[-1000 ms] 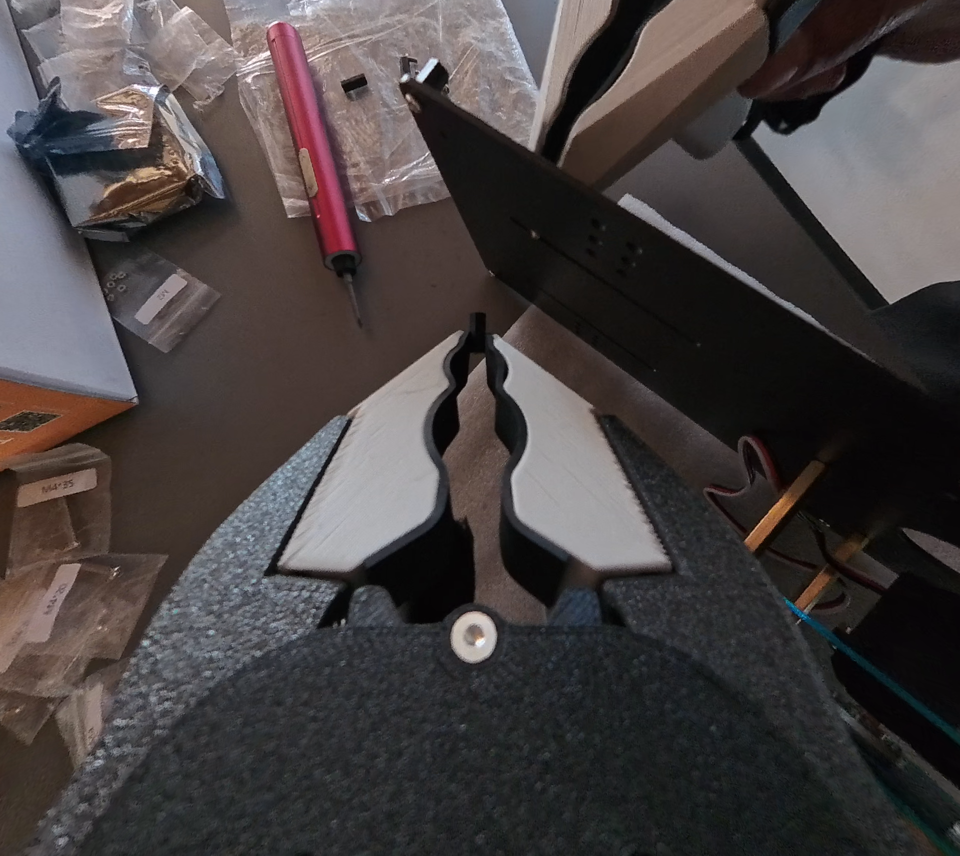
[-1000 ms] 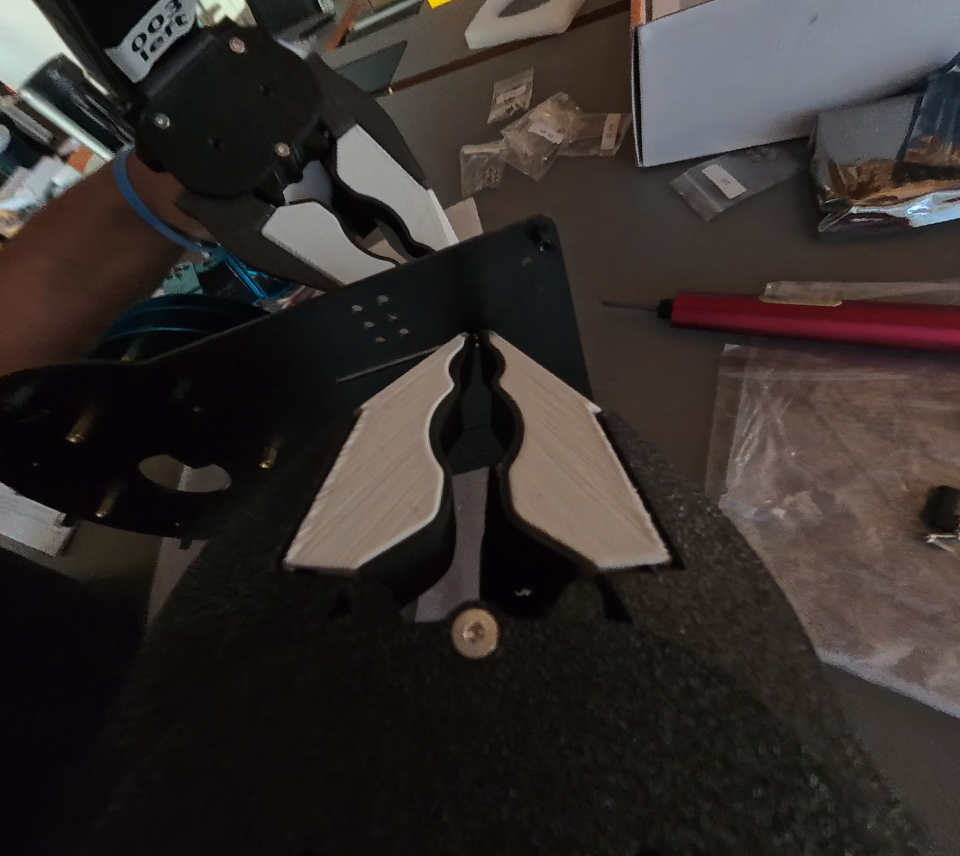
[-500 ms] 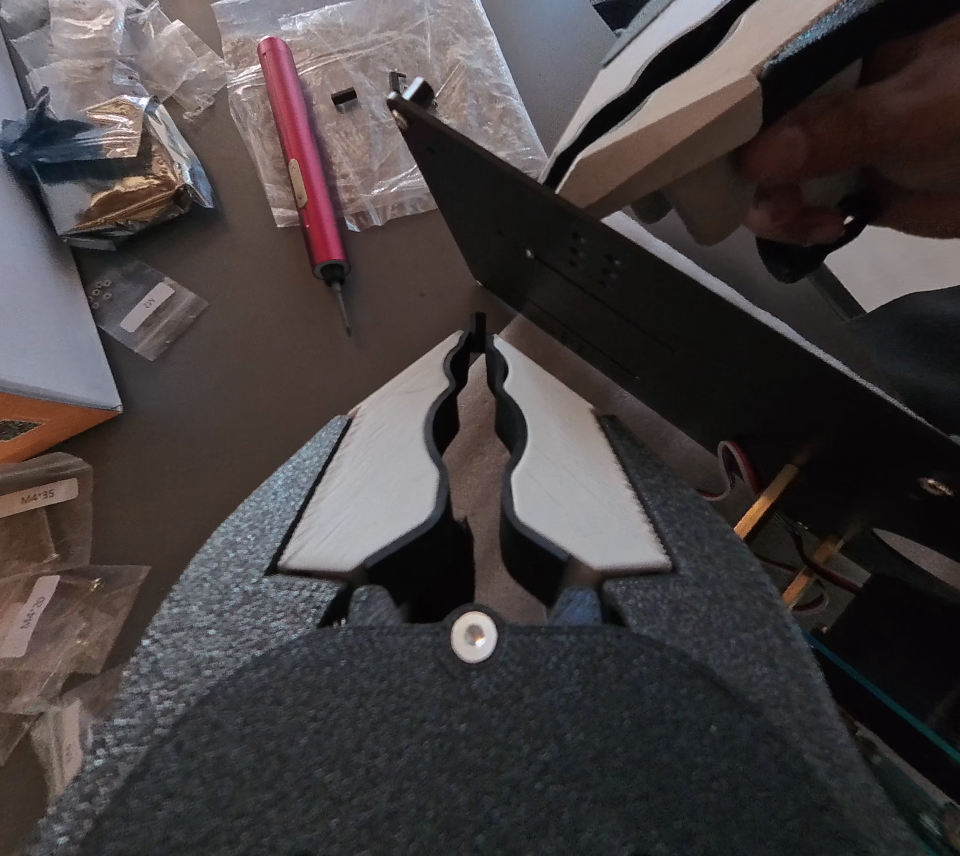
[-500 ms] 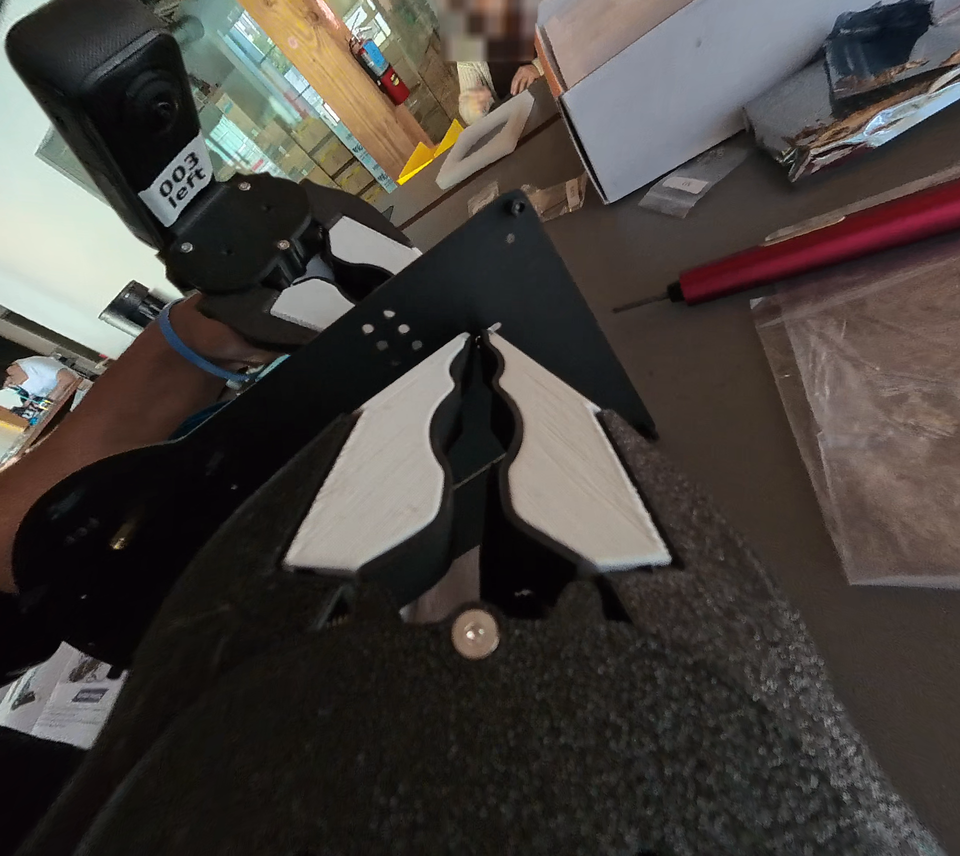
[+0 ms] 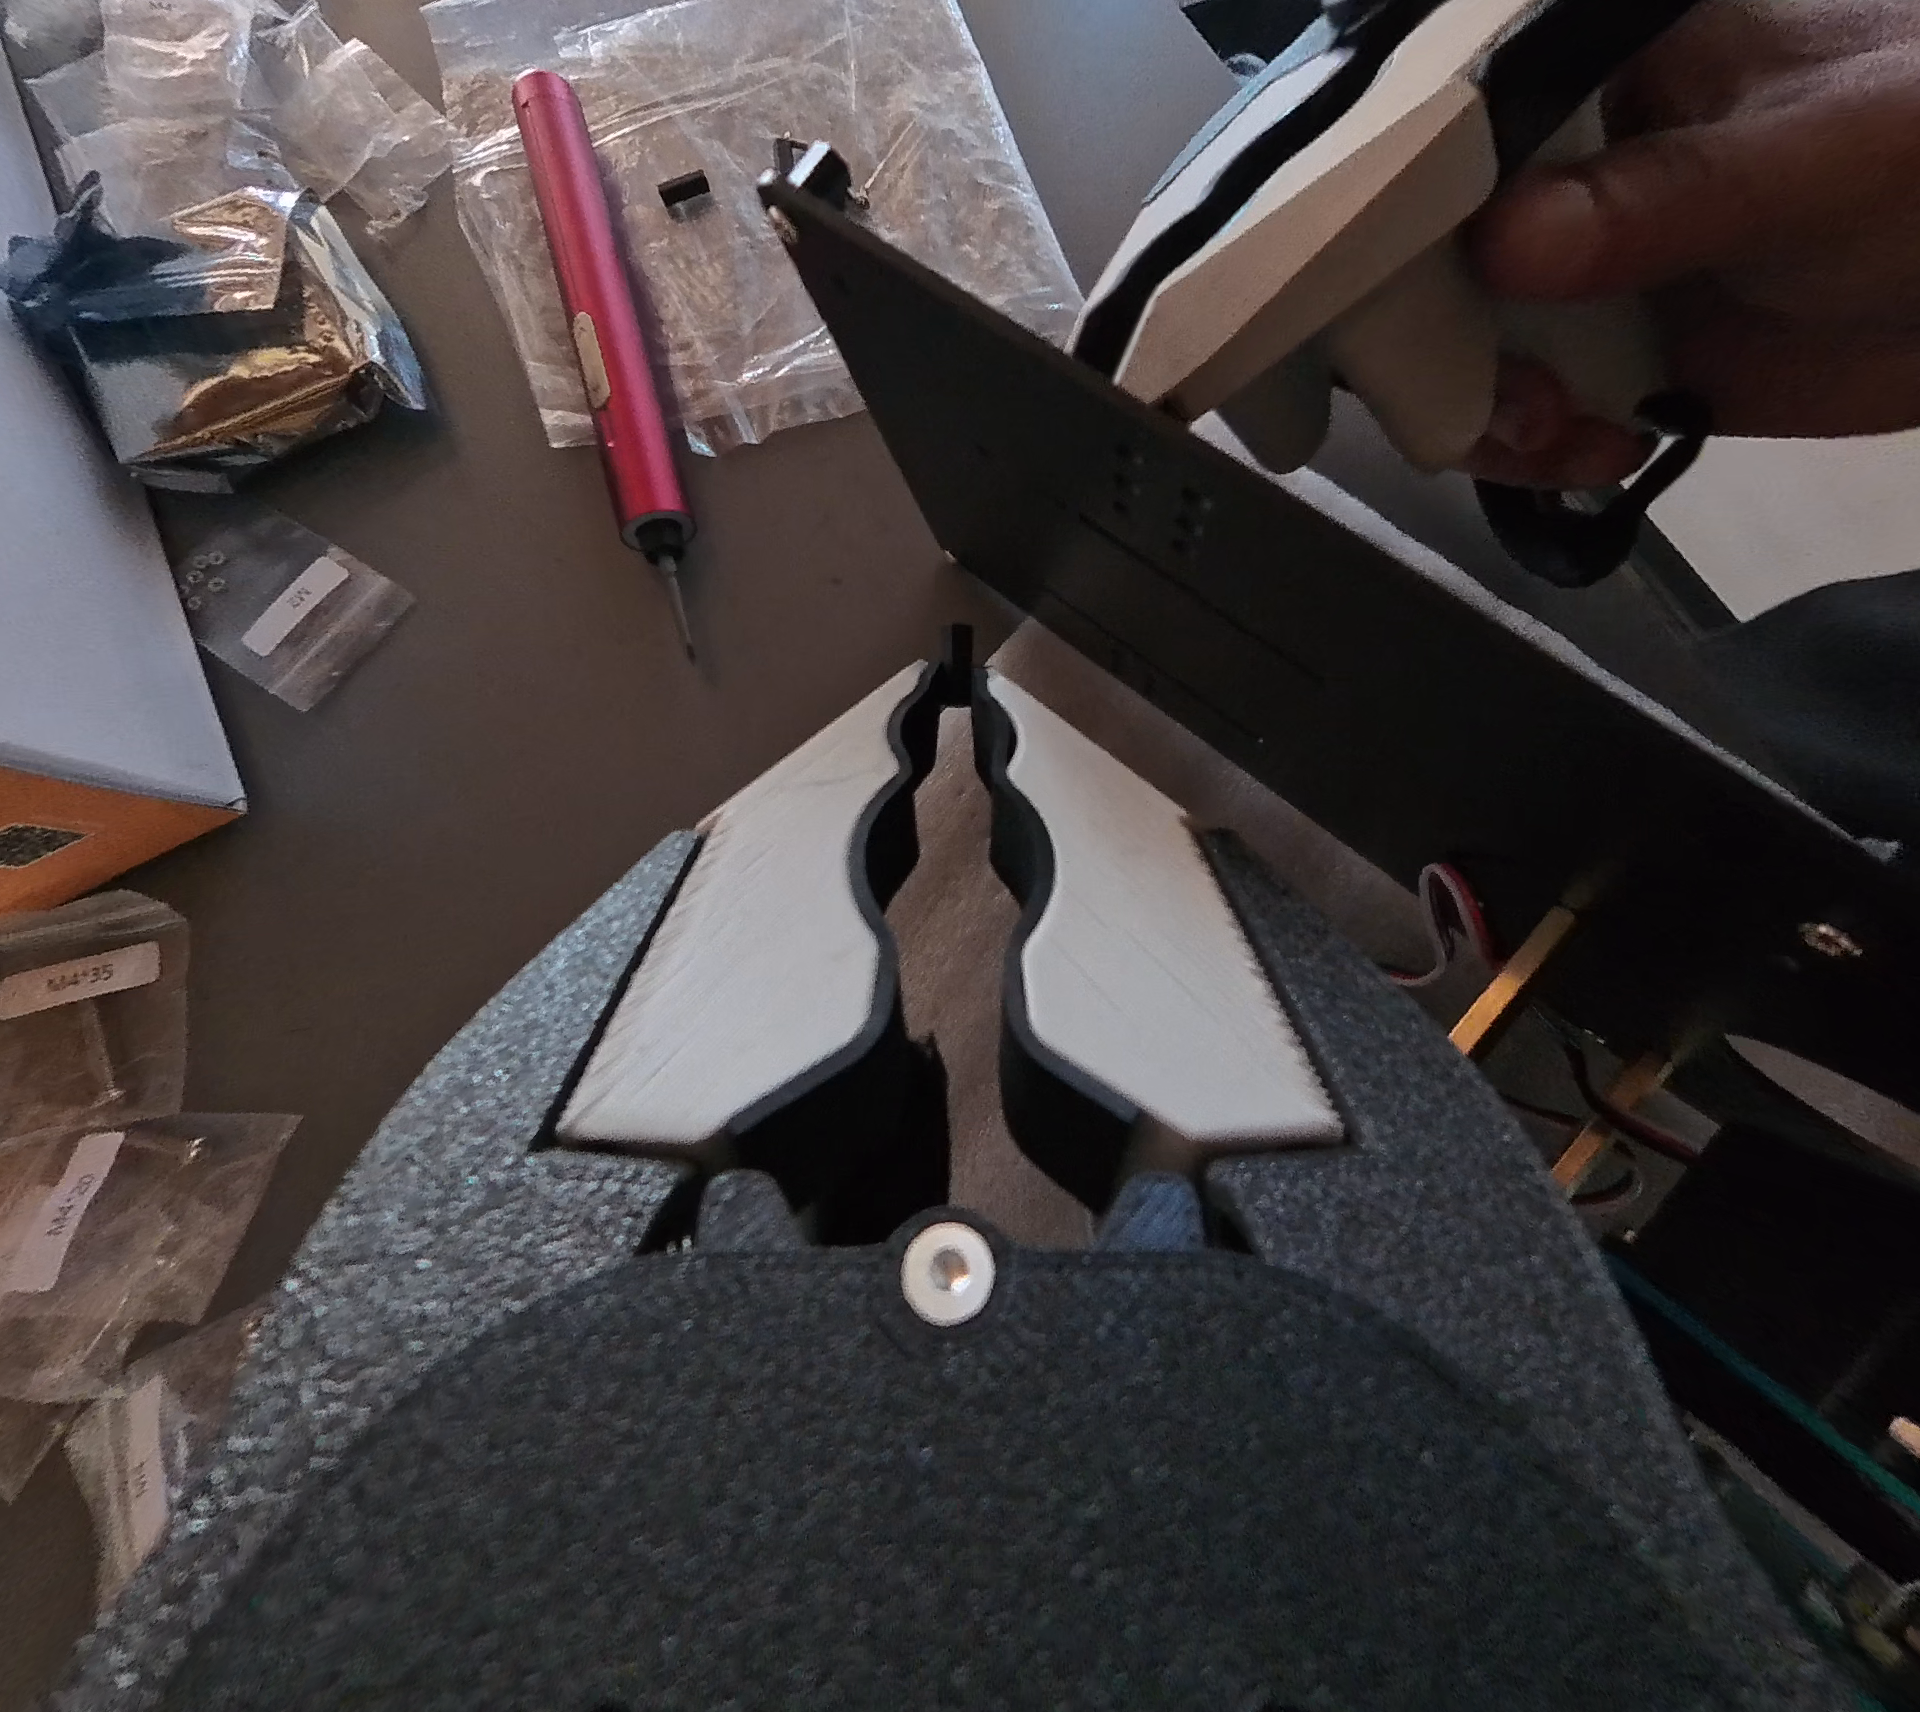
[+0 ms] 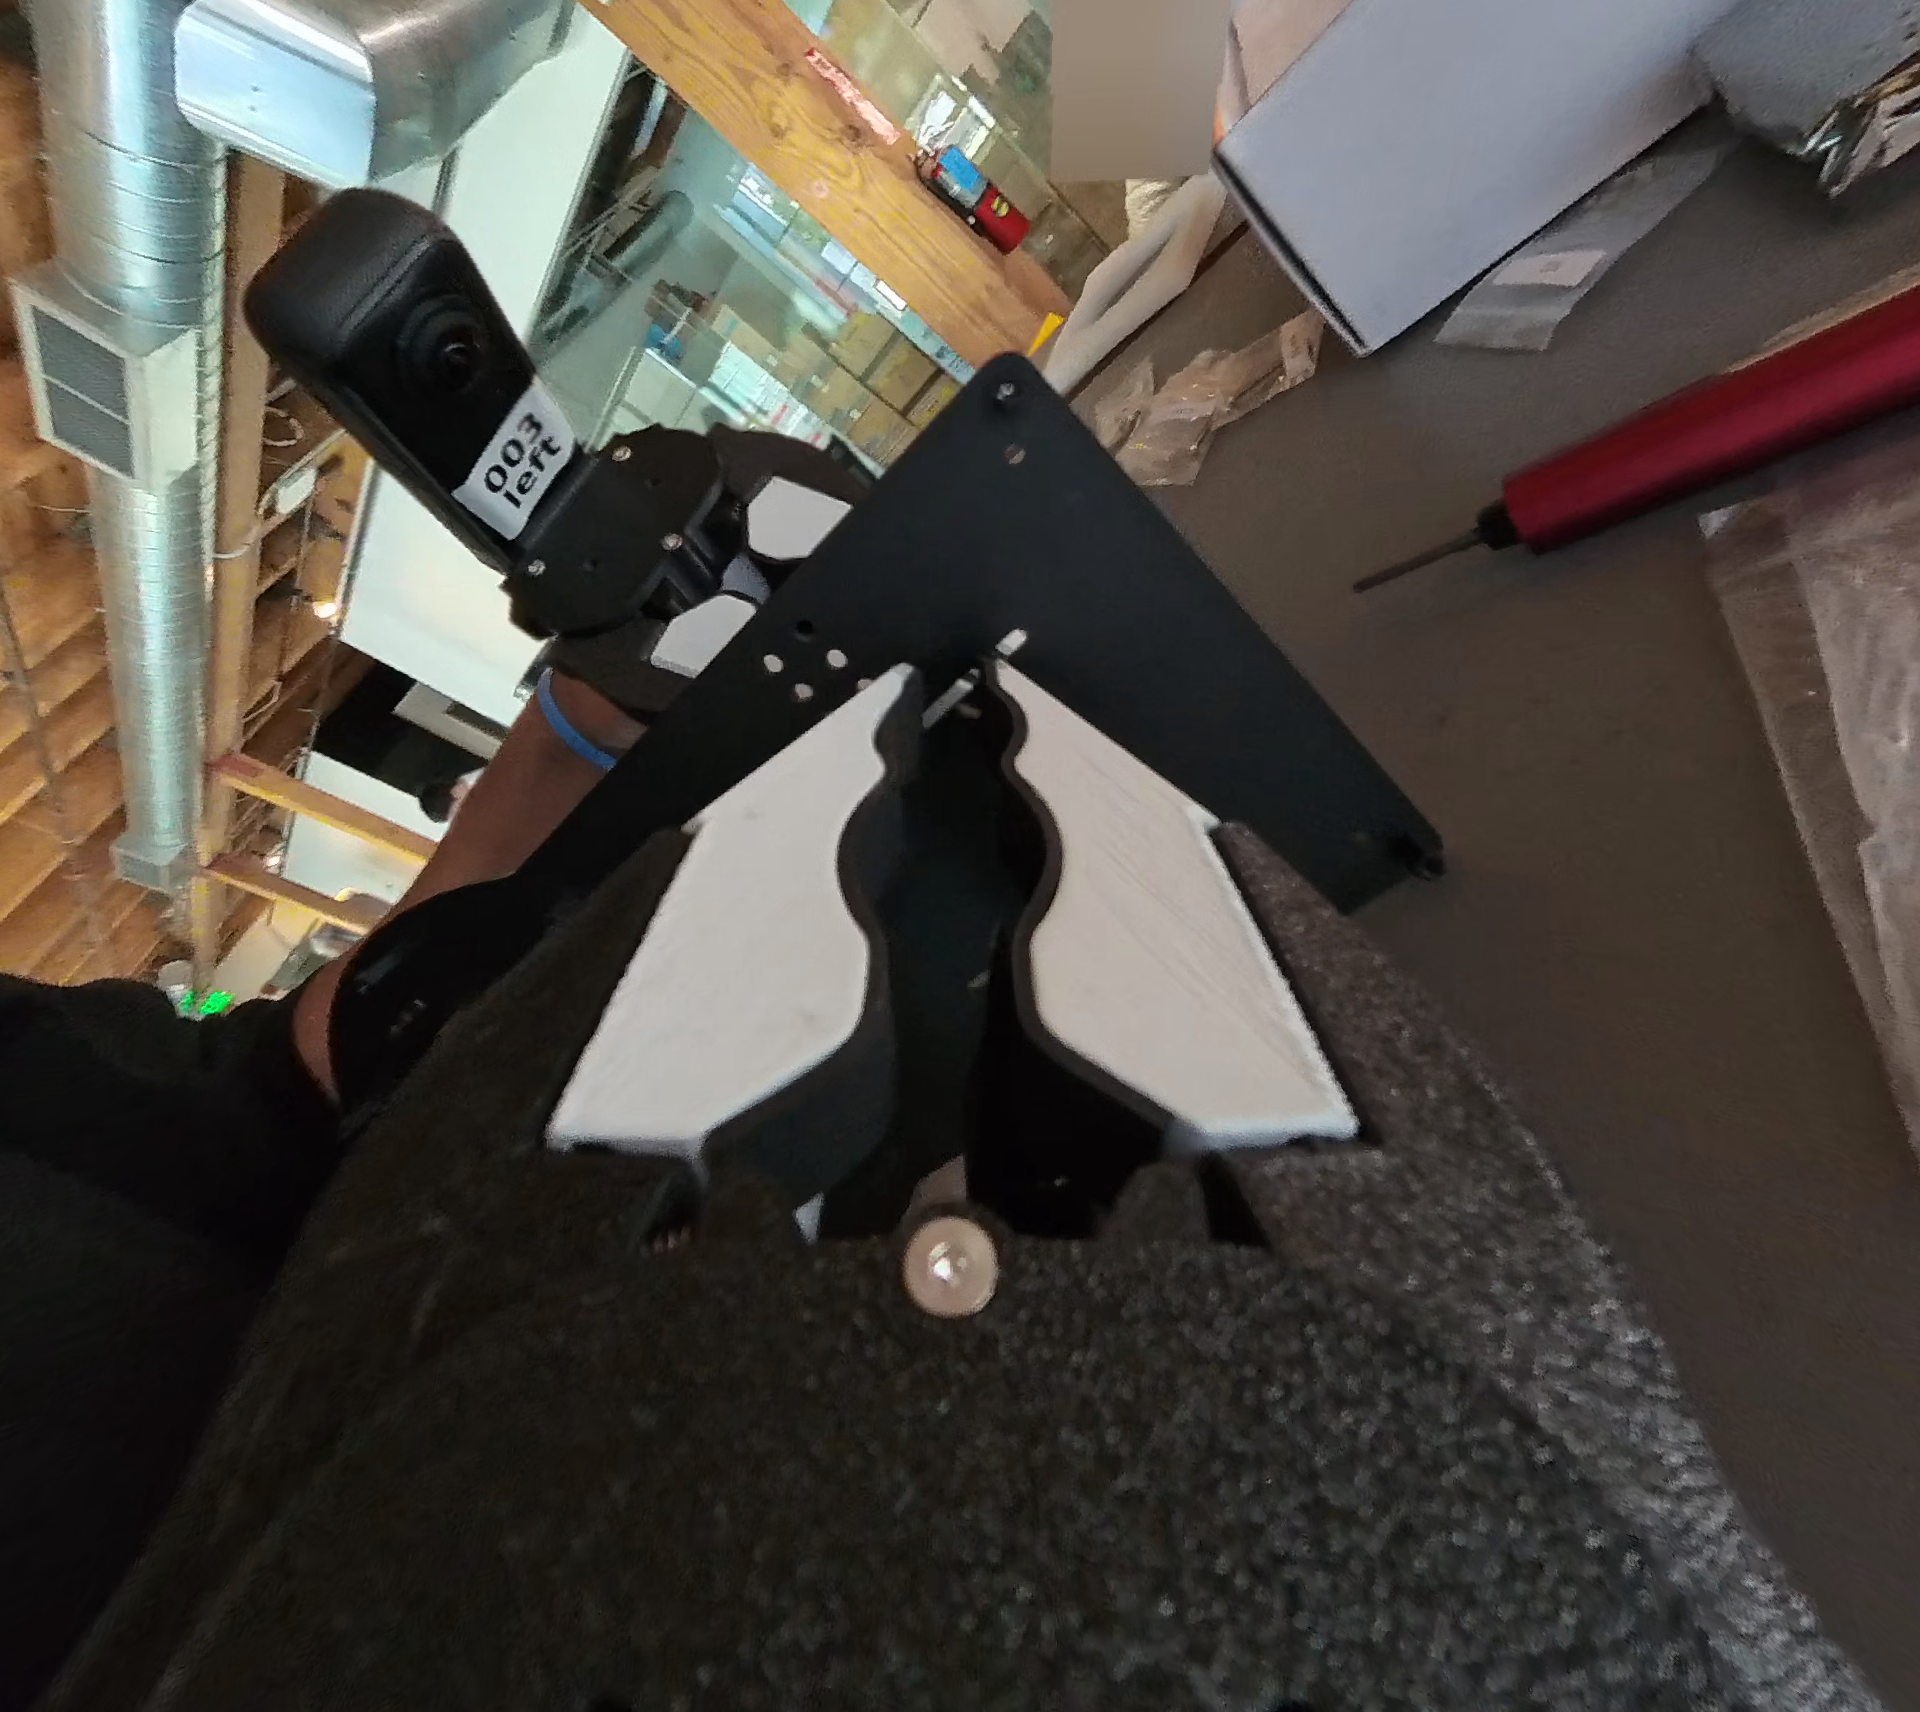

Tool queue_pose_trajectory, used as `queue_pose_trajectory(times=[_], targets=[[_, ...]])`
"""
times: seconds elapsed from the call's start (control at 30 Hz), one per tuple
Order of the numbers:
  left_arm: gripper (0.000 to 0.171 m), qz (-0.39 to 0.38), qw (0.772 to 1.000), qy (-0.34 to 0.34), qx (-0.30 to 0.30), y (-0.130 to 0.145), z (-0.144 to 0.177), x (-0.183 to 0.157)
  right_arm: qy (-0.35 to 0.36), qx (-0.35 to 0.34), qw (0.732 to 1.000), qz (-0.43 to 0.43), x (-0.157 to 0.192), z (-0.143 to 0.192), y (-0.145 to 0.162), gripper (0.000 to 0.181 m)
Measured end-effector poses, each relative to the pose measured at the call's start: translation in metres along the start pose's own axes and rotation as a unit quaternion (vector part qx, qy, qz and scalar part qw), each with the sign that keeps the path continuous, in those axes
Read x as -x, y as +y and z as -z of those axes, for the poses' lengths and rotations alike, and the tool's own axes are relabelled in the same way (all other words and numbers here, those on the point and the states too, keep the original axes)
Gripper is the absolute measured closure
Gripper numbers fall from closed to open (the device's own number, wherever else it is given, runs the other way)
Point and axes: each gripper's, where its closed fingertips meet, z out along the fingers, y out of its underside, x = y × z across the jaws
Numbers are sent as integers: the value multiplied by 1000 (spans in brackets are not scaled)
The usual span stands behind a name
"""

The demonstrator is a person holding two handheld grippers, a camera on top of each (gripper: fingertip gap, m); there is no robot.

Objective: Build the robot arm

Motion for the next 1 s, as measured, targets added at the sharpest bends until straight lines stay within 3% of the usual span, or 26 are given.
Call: queue_pose_trajectory(times=[0.03, 0.2, 0.3, 0.43, 0.6, 0.73, 0.83, 1.0], targets=[[167, 0, 1000, -1, 0, 0, 0, 0, -6, 3, 1000, -2, 0, 1, 0, 170], [167, -2, 1000, -6, 3, 2, 3, 1, -19, -3, 999, 33, -3, 19, -9, 170], [167, -4, 1000, -16, 15, 7, 4, 4, 48, 45, 991, 120, -31, 44, -8, 172], [167, -5, 999, -27, 41, 19, 4, 8, 161, 207, 922, 285, -78, 71, 26, 168], [167, -13, 996, -25, 81, 35, -3, 8, 207, 221, 887, 348, -85, 70, 10, 169], [167, -15, 995, -20, 95, 41, -5, 5, 162, 247, 905, 305, -85, 66, 14, 159], [167, -13, 994, -24, 103, 45, -5, 6, 158, 255, 889, 347, -84, 56, 23, 163], [167, -5, 995, -27, 100, 46, -2, 9, 142, 285, 883, 346, -87, 42, 35, 164]])
